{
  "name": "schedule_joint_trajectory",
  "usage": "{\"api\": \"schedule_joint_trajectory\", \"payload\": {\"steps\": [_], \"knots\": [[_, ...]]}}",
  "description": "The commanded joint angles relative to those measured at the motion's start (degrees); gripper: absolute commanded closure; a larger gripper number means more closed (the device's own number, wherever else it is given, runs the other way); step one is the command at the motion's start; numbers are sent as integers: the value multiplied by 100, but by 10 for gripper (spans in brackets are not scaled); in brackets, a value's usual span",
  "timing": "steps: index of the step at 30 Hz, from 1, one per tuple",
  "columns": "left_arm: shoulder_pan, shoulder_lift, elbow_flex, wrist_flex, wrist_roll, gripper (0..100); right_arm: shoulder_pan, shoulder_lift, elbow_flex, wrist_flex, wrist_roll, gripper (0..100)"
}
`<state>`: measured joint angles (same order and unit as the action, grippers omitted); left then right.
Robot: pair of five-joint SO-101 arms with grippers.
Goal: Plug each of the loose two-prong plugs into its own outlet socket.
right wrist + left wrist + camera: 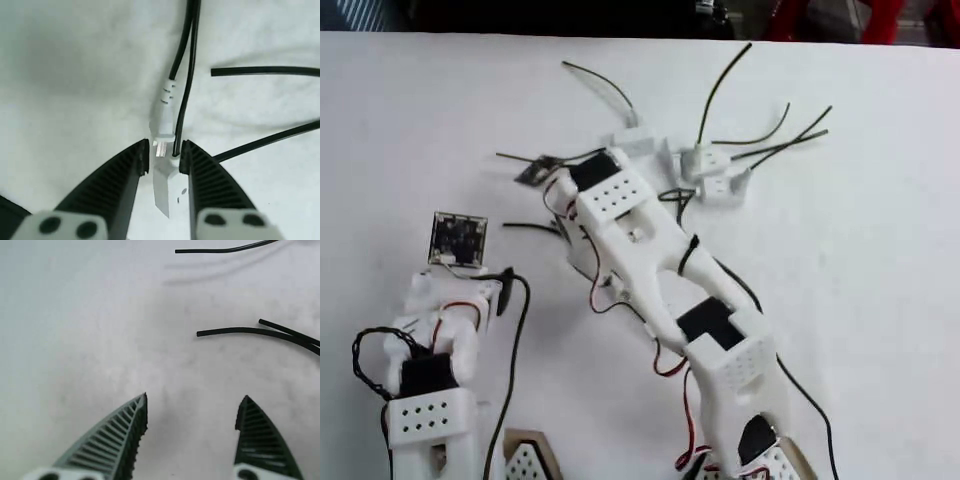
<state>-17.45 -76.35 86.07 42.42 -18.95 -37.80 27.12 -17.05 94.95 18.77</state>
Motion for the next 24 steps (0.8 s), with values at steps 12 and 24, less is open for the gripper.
{"api": "schedule_joint_trajectory", "payload": {"steps": [12, 24], "knots": [[4, -127, -26, 26, -53, 714, -365, 22, 545, -558, -387, 904], [4, -127, -26, 35, -53, 714, -259, 567, 607, -699, -466, 905]]}}
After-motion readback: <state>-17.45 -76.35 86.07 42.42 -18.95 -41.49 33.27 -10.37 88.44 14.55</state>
